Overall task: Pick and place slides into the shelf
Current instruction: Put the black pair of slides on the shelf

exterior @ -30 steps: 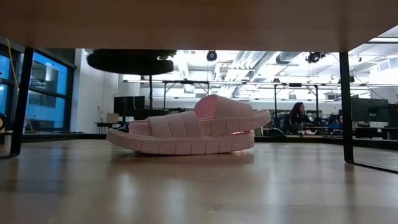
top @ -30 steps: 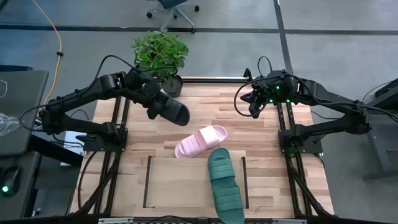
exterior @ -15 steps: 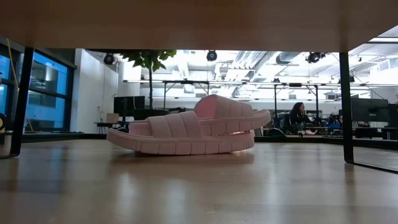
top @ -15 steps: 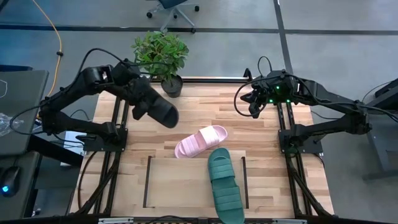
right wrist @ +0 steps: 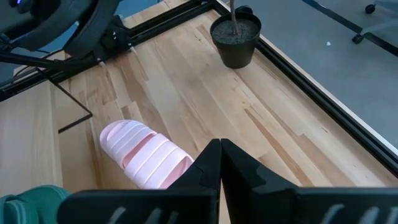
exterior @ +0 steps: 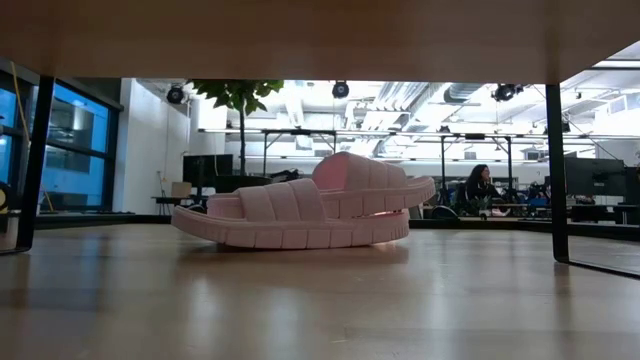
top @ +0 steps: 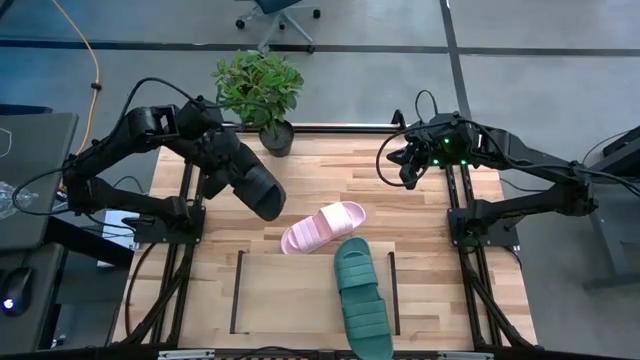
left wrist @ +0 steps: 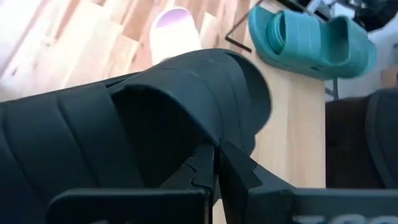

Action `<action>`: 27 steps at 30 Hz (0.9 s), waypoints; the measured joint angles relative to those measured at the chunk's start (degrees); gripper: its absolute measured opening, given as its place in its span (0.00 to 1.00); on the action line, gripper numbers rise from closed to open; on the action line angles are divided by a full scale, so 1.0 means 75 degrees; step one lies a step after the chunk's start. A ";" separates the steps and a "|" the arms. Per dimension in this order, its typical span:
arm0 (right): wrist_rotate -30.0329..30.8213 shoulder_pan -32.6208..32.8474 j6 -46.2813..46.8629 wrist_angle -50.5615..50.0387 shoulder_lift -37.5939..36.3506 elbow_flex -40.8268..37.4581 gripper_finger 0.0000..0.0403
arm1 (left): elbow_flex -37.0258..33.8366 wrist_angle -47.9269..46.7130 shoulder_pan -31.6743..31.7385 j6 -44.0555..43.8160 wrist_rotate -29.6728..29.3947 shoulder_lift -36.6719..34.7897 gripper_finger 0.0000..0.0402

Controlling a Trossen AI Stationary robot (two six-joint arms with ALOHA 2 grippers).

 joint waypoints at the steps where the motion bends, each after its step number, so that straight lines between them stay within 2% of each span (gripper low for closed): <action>1: 0.0000 0.0001 0.0000 -0.0014 0.0000 -0.0001 0.00 | 0.0000 0.0000 -0.0125 0.0000 -0.0038 0.0008 0.00; 21: 0.0006 0.0000 0.0003 -0.0107 -0.0003 0.0000 0.00 | 0.0051 0.0089 -0.2673 -0.1214 -0.0265 0.0537 0.00; 27: 0.0006 0.0000 -0.0012 -0.0130 -0.0003 0.0000 0.00 | 0.0725 -0.0060 -0.3102 -0.1248 -0.0460 0.0969 0.00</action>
